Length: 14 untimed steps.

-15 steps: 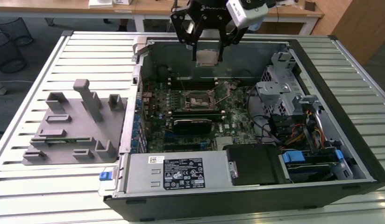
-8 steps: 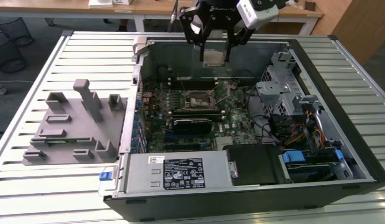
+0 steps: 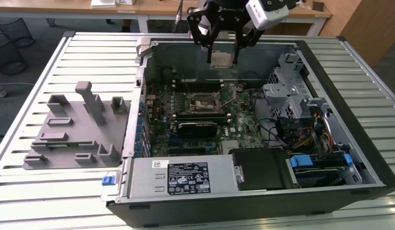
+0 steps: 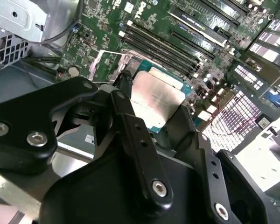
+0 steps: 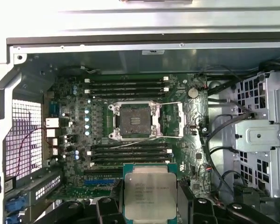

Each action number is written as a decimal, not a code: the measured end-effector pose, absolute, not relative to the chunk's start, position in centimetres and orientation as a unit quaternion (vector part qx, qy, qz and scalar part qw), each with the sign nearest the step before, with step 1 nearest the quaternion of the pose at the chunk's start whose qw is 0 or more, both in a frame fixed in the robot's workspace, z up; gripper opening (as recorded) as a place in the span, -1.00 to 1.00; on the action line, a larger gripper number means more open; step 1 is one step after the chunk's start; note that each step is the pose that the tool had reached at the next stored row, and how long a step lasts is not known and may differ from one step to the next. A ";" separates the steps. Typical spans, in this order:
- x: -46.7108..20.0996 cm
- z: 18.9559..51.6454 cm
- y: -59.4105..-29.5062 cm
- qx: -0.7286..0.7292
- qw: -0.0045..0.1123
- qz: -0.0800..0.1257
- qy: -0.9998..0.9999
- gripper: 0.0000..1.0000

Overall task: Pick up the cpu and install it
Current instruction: 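Place the cpu into insertion slot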

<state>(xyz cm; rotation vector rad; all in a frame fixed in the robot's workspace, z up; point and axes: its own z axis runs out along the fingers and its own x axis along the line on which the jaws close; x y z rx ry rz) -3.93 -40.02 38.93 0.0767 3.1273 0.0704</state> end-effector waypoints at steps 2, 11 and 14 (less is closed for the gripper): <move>-3.9 38.9 -40.0 0.032 0.006 0.022 0.999 0.08; -3.9 38.8 -40.0 0.094 0.009 0.020 0.995 0.08; -3.9 38.8 -40.0 0.113 0.009 0.020 0.993 0.08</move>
